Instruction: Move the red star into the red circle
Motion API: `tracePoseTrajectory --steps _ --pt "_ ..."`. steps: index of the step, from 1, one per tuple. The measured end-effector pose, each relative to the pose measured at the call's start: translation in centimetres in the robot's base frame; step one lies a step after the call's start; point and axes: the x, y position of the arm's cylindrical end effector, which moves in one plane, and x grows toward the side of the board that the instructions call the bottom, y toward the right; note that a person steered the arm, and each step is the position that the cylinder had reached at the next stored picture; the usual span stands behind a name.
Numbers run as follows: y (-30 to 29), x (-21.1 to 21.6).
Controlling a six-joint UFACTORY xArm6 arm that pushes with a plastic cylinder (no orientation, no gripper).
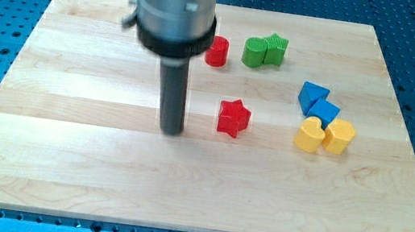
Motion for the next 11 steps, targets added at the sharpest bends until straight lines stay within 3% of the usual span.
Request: tracePoseTrajectory --steps 1,2,3,5,7,9,10,11 --pt "6.4 0.4" --pt "9.7 -5.6" --pt "8.6 -12.6" --pt "5.0 -8.5" --pt "7.9 -15.4" --pt "16.6 -15.4" --pt "22.4 -18.7" --pt "19.0 -22.4"
